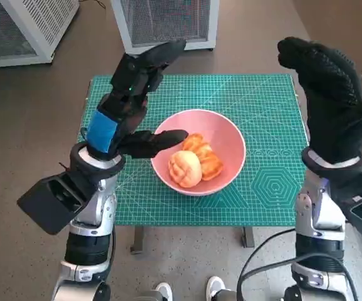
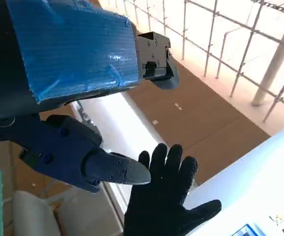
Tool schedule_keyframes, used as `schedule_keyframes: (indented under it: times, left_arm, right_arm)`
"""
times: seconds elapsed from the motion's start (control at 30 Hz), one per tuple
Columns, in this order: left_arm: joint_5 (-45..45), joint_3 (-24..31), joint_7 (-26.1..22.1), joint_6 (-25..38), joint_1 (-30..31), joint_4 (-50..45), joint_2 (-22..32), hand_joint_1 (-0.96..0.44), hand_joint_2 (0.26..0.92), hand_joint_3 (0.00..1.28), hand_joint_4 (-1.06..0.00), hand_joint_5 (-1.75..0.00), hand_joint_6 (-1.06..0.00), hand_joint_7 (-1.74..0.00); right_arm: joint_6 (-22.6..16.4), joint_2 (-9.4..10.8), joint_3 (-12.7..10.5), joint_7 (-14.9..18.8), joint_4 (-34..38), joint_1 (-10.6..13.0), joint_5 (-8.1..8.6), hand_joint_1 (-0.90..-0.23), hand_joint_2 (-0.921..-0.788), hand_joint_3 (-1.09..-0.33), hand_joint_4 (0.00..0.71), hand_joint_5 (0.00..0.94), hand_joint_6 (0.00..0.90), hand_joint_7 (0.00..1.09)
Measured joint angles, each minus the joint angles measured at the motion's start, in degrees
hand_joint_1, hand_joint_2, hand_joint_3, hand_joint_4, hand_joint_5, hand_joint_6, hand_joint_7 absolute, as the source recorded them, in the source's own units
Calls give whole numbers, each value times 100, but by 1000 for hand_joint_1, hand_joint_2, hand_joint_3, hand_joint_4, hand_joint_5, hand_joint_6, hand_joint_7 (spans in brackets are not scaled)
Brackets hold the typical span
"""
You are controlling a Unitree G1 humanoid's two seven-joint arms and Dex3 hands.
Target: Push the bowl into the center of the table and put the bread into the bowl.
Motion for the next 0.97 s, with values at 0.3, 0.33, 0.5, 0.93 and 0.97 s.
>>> schedule_keyframes:
  times: [0.3, 0.33, 0.5, 0.93, 0.97]
  left_arm:
    - [44, 23, 84, -95, -1, 0, 59, -540, 920, 265, 1, -480, 1, -690]
    - [43, 23, 84, -95, -1, 0, 63, -541, 920, 267, 1, -479, 1, -693]
    - [28, 30, 90, -94, 0, -2, 72, -541, 921, 272, -1, -474, 1, -706]
    - [-106, 131, 86, -191, 0, 13, 103, -550, 921, 301, -75, -245, 1, -618]
    - [-117, 145, 85, -205, 0, 22, 109, -550, 921, 300, -83, -225, 1, -609]
  right_arm:
    - [111, 0, 42, -159, -238, 21, -185, -436, -921, -456, 307, 0, 125, 584]
    - [114, 0, 47, -171, -251, 27, -199, -436, -921, -456, 306, 0, 125, 584]
    - [133, 1, 96, -232, -307, 63, -213, -434, -921, -457, 303, 0, 124, 584]
    - [199, 7, 184, -236, -326, 76, -194, -442, -921, -438, 284, 0, 122, 591]
    - [200, 7, 187, -236, -326, 76, -194, -440, -921, -438, 283, 0, 121, 591]
